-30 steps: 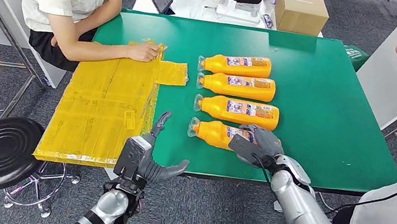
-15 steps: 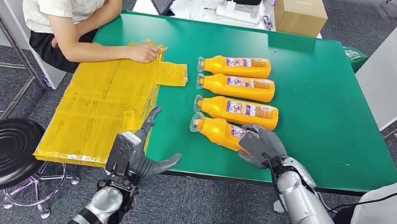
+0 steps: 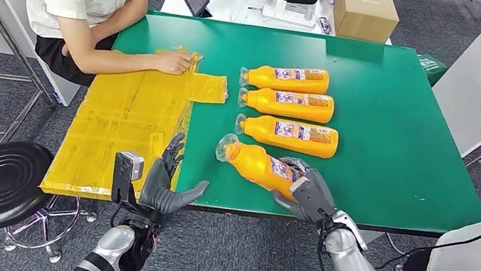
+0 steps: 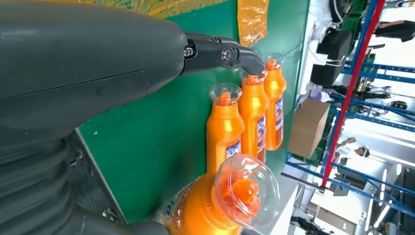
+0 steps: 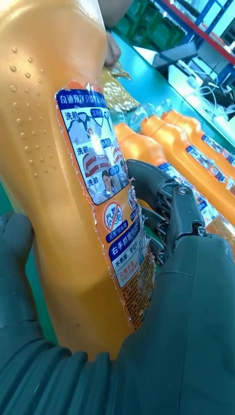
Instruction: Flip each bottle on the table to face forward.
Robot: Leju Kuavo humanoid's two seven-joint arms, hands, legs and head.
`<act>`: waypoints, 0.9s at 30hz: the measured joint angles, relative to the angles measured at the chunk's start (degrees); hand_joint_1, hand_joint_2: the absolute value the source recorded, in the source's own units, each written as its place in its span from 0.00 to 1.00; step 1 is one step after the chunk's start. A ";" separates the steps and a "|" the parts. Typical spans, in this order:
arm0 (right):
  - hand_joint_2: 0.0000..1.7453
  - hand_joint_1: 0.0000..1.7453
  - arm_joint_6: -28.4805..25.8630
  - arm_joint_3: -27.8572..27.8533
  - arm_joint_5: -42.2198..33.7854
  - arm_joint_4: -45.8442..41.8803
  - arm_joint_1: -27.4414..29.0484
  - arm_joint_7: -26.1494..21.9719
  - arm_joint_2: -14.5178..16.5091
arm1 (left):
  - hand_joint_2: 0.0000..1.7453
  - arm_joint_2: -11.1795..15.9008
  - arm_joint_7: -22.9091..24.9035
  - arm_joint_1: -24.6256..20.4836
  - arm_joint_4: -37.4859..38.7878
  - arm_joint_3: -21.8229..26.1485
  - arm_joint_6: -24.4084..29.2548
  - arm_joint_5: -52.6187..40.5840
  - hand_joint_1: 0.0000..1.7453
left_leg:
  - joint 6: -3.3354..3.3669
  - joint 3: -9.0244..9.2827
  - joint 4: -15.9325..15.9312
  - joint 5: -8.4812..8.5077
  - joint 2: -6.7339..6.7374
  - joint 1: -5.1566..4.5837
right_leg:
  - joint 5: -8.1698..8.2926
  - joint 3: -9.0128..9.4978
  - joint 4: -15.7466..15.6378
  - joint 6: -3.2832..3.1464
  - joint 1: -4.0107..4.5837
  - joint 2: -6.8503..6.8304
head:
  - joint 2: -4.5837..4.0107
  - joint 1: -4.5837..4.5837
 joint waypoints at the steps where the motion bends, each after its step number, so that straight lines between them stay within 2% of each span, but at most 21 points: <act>1: 1.00 1.00 -0.14 -0.01 -0.30 -0.84 0.46 -0.15 0.11 | 1.00 0.01 0.25 0.05 0.01 0.01 -0.61 0.87 0.00 | 0.00 -0.06 0.00 0.00 -0.02 0.00 | 0.00 -0.04 0.00 0.00 -0.01 -0.01 | 0.00 0.01; 9: 1.00 1.00 -1.97 0.04 -2.03 -10.10 4.75 0.39 1.10 | 1.00 0.49 0.75 0.66 -0.16 0.01 -2.61 4.00 0.00 | 0.01 -0.51 0.00 0.01 -0.12 -0.02 | 0.00 -0.43 0.02 0.02 -0.03 -0.07 | 0.00 0.01; 13: 1.00 1.00 -2.01 0.48 -2.29 -13.27 5.77 0.26 1.46 | 1.00 0.52 -0.34 1.46 -1.75 -0.16 -8.52 7.15 0.00 | 0.01 -0.62 0.00 0.01 -0.16 -0.02 | -0.02 -0.53 0.03 0.02 -0.03 -0.09 | 0.00 0.02; 19: 1.00 1.00 -2.70 2.12 -2.52 -13.76 5.49 -0.62 3.71 | 1.00 0.45 0.82 1.70 -3.56 -0.25 -14.13 12.24 0.00 | 0.01 -0.69 0.00 0.01 -0.16 -0.01 | -0.01 -0.60 0.03 0.02 -0.03 -0.09 | 0.00 0.01; 27: 1.00 1.00 -4.90 3.97 -4.39 -12.53 1.66 0.31 7.36 | 1.00 -0.49 2.61 0.25 -3.56 -1.27 -15.93 16.67 0.00 | 0.02 -0.70 0.00 0.06 -0.17 -0.01 | -0.01 -0.63 0.04 0.01 -0.04 -0.10 | 0.00 0.01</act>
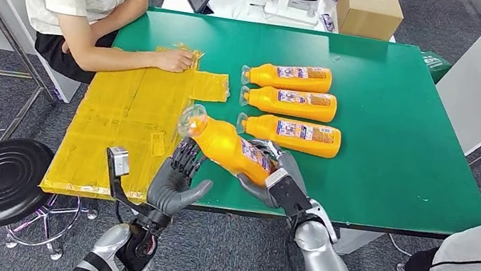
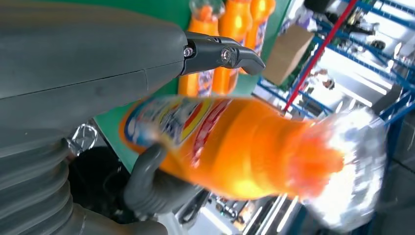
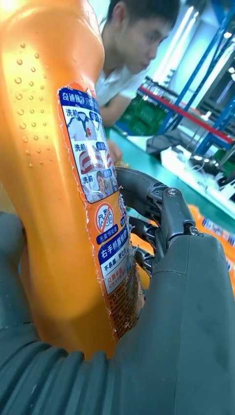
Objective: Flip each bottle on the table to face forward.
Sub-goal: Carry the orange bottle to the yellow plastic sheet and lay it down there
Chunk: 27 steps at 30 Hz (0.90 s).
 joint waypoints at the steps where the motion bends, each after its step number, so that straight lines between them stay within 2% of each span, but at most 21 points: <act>1: 1.00 1.00 -0.43 0.02 -0.08 0.29 -0.37 -0.01 0.28 | 1.00 -0.08 0.16 -0.27 0.03 -0.22 -0.02 0.08 0.00 | 0.00 0.00 0.00 0.00 0.00 0.00 | 0.00 0.00 0.00 0.00 0.00 0.00 | 0.00 0.00; 15: 1.00 1.00 -2.34 2.18 0.60 3.27 -2.16 -0.53 4.22 | 1.00 -1.09 0.34 -4.07 3.73 -1.75 3.12 0.04 0.00 | 0.00 -0.10 0.00 0.00 0.01 0.00 | 0.00 -0.10 0.01 0.00 0.00 0.00 | 0.00 0.00; 27: 1.00 1.00 -2.15 4.99 -0.92 4.38 -2.10 0.57 6.23 | 1.00 -1.09 -0.49 -4.31 1.61 -1.32 4.08 1.28 0.00 | 0.00 -0.13 0.00 0.00 -0.01 0.00 | 0.00 -0.12 0.01 0.00 -0.01 -0.01 | 0.00 0.00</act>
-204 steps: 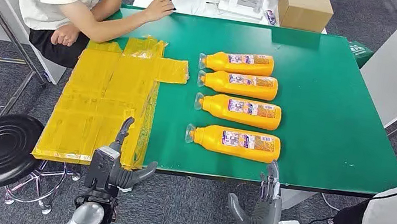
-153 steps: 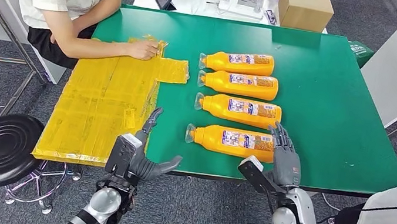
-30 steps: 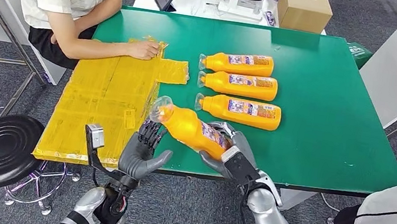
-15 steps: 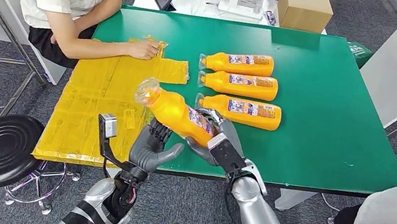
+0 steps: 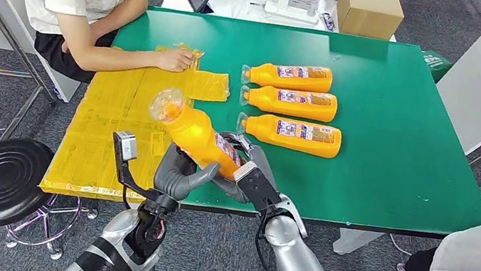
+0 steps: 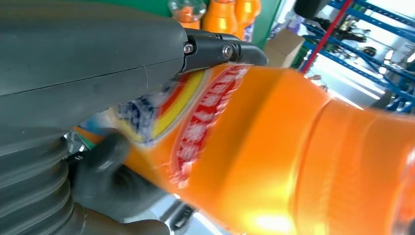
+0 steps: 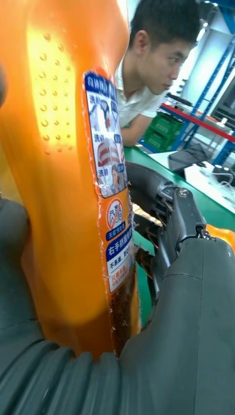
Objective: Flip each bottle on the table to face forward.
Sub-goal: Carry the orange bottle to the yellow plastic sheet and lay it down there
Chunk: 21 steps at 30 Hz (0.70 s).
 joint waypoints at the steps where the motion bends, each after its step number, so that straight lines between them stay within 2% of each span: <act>1: 1.00 1.00 0.10 0.12 -0.25 0.03 0.01 0.02 0.03 | 1.00 0.00 -0.06 0.14 -0.46 0.03 0.00 0.09 0.00 | 0.00 0.00 0.00 0.00 0.00 0.00 | 0.00 0.00 0.00 0.00 0.00 0.00 | 0.00 -0.01; 14: 1.00 1.00 2.25 1.18 -1.80 -0.22 0.08 0.39 0.05 | 1.00 0.03 0.33 0.60 -2.28 0.75 0.40 1.45 0.02 | 0.00 -0.01 0.00 0.00 0.01 0.00 | 0.00 -0.02 0.00 0.00 0.00 0.00 | 0.00 0.01; 18: 1.00 1.00 2.60 1.79 -1.81 -1.09 0.10 1.14 0.02 | 1.00 0.22 0.36 0.63 -2.62 0.98 -0.60 2.02 0.77 | 0.00 -0.01 0.00 0.00 0.01 0.00 | 0.00 -0.03 0.00 0.00 0.00 0.00 | 0.00 0.00; 21: 1.00 1.00 2.48 2.11 -1.47 -1.41 0.11 1.22 -0.07 | 1.00 0.72 0.37 0.65 -2.62 1.04 -2.50 2.21 0.80 | 0.00 -0.02 0.00 0.00 0.02 0.00 | 0.00 -0.04 0.00 0.00 0.00 0.01 | 0.00 -0.01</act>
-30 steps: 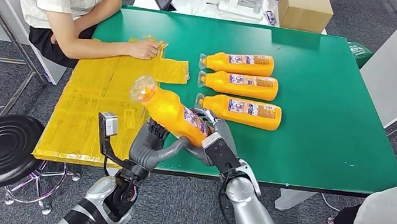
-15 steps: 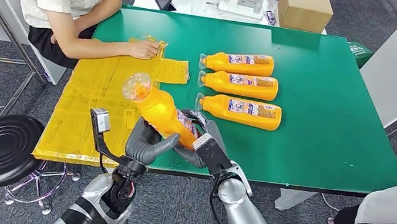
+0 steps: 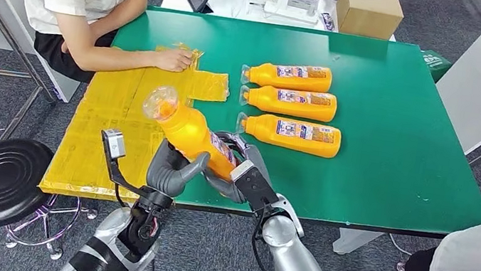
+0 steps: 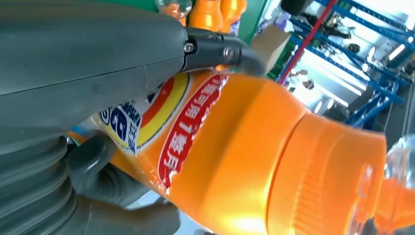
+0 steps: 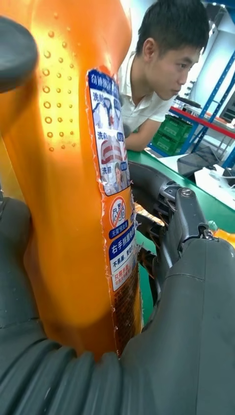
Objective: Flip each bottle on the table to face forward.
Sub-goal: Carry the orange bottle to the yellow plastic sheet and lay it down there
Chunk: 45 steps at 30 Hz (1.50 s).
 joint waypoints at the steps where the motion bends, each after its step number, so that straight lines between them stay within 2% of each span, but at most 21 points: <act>1: 1.00 1.00 -0.10 0.10 0.17 -0.11 0.00 -0.01 -0.04 | 1.00 0.17 -0.02 0.00 0.01 0.03 -0.57 0.09 0.82 | 0.00 0.00 0.00 0.00 0.00 0.00 | 0.00 0.00 0.00 0.00 0.00 0.00 | 0.00 0.00; 4: 1.00 1.00 -0.34 0.38 0.42 -0.32 0.00 -0.03 -0.09 | 1.00 0.51 -0.02 0.00 0.01 0.07 -1.43 0.27 0.79 | 0.00 0.00 0.00 0.00 -0.01 0.00 | 0.00 0.00 0.00 0.00 0.00 0.00 | 0.00 0.01; 5: 1.00 1.00 -0.40 0.48 0.51 -0.37 0.00 -0.07 -0.09 | 1.00 0.60 0.06 0.00 0.01 0.08 -1.71 0.36 0.81 | 0.00 0.00 0.00 0.00 0.00 0.00 | 0.00 0.00 0.00 0.00 0.00 0.00 | 0.00 0.01; 8: 1.00 1.00 -0.87 0.81 1.54 -0.66 0.00 -0.40 -0.18 | 1.00 1.02 0.32 -0.11 0.10 0.22 -3.60 0.58 0.98 | 0.00 0.00 0.00 0.00 0.00 0.00 | 0.00 -0.01 0.00 0.00 0.00 0.00 | 0.00 0.02; 12: 1.00 0.97 -1.58 1.39 3.20 -1.47 0.01 -1.19 -0.48 | 1.00 1.71 0.07 -0.38 0.68 0.74 -7.64 0.85 1.00 | 0.00 0.00 0.00 0.00 0.00 0.00 | 0.00 -0.02 0.00 0.00 0.00 0.00 | 0.00 0.01; 14: 1.00 0.82 -1.52 1.54 3.42 -1.91 0.01 -1.50 -0.61 | 1.00 1.87 -0.21 -0.45 0.91 0.97 -9.17 0.88 1.00 | 0.00 0.00 0.00 0.00 0.00 0.00 | 0.00 -0.02 0.00 0.00 0.00 0.00 | 0.00 0.01; 15: 1.00 0.67 -1.45 1.60 3.44 -2.12 0.01 -1.63 -0.67 | 1.00 1.95 -0.36 -0.48 0.97 1.09 -9.87 0.88 1.00 | 0.00 0.00 0.00 0.00 0.00 0.00 | 0.00 -0.02 0.00 0.00 0.00 0.00 | 0.00 0.01; 16: 1.00 0.45 -1.38 1.65 3.45 -2.31 0.01 -1.74 -0.73 | 1.00 2.03 -0.54 -0.49 1.01 1.19 -10.53 0.87 1.00 | 0.00 0.00 0.00 0.00 0.00 0.00 | 0.00 -0.02 0.00 0.00 0.00 0.00 | 0.00 0.01; 18: 1.00 0.09 -1.28 1.79 3.44 -2.54 0.01 -1.85 -0.81 | 1.00 2.21 -0.91 -0.51 1.01 1.38 -11.56 0.86 1.00 | 0.00 0.00 0.00 0.00 0.01 0.00 | 0.00 -0.03 0.00 0.00 0.00 0.00 | 0.00 0.01; 19: 0.75 0.00 -1.27 1.84 3.43 -2.60 0.02 -1.86 -0.82 | 1.00 2.30 -1.05 -0.52 1.01 1.44 -11.85 0.85 1.00 | 0.00 0.00 0.00 0.00 0.01 0.00 | 0.00 -0.03 0.00 0.00 0.00 0.00 | 0.00 0.01; 22: 0.00 0.00 -1.94 1.89 3.63 -2.65 0.13 -1.83 -0.84 | 1.00 2.41 -1.22 -0.54 1.01 1.49 -11.87 0.39 1.00 | 0.00 -0.01 0.00 0.00 -0.01 0.00 | 0.00 -0.02 0.00 0.00 0.00 0.00 | 0.00 0.01; 25: 0.00 0.00 -4.72 1.88 5.62 -2.93 0.74 -1.36 -0.84 | 1.00 2.48 -1.44 -0.72 1.01 1.52 -9.10 -2.49 1.00 | 0.00 -0.01 0.00 0.00 0.00 0.00 | 0.00 -0.02 0.00 0.00 0.00 0.00 | 0.00 0.01; 29: 0.00 0.00 -9.57 1.96 9.63 -4.05 2.57 -0.42 -0.97 | 1.00 2.71 -1.96 -1.69 1.06 1.65 0.89 -11.36 1.00 | 0.00 -0.03 0.00 0.00 0.00 0.00 | 0.00 -0.04 0.00 0.00 0.00 -0.01 | 0.00 0.01; 31: 0.00 0.00 -11.47 2.01 11.09 -4.87 3.40 -0.06 -1.10 | 1.00 2.80 -2.04 -2.07 1.15 2.07 4.19 -13.95 1.00 | 0.00 -0.04 0.00 0.00 0.01 0.00 | 0.00 -0.05 0.00 0.00 0.00 0.00 | 0.00 0.01; 45: 0.00 0.00 -15.46 2.10 12.03 -6.28 7.13 -2.41 -2.02 | 1.00 3.11 -1.20 -4.55 2.55 7.10 13.26 -16.54 1.00 | -0.01 -0.07 0.00 0.01 0.00 0.00 | 0.00 -0.09 0.01 0.00 0.00 0.00 | 0.00 0.02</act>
